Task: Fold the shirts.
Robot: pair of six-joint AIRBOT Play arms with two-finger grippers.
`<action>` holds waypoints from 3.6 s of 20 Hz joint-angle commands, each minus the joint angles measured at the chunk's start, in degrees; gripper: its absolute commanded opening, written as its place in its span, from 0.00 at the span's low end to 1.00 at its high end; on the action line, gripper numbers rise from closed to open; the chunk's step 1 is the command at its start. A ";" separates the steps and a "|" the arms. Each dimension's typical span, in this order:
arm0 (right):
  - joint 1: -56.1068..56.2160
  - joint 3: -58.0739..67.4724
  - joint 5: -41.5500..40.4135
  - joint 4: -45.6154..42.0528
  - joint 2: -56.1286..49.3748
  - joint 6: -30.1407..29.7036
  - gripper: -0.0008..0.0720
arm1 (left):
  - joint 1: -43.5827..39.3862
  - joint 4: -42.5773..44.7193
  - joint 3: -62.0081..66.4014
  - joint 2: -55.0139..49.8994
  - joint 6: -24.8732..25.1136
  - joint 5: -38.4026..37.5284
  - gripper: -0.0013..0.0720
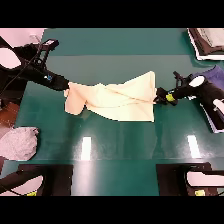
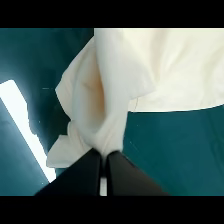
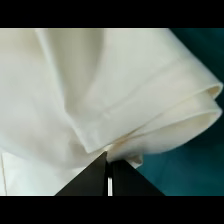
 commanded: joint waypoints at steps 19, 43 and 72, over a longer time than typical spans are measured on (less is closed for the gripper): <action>-10.88 38.51 19.41 -12.37 41.03 2.14 0.03 | -0.02 2.93 44.74 21.49 -2.91 -0.48 0.05; -4.11 21.18 10.69 -13.05 -2.25 2.08 0.06 | 0.00 4.76 26.16 -21.40 -2.01 2.95 0.37; 17.00 -16.57 10.73 -1.09 10.82 -4.37 0.62 | 5.88 8.85 2.95 -17.86 -10.05 -9.14 0.76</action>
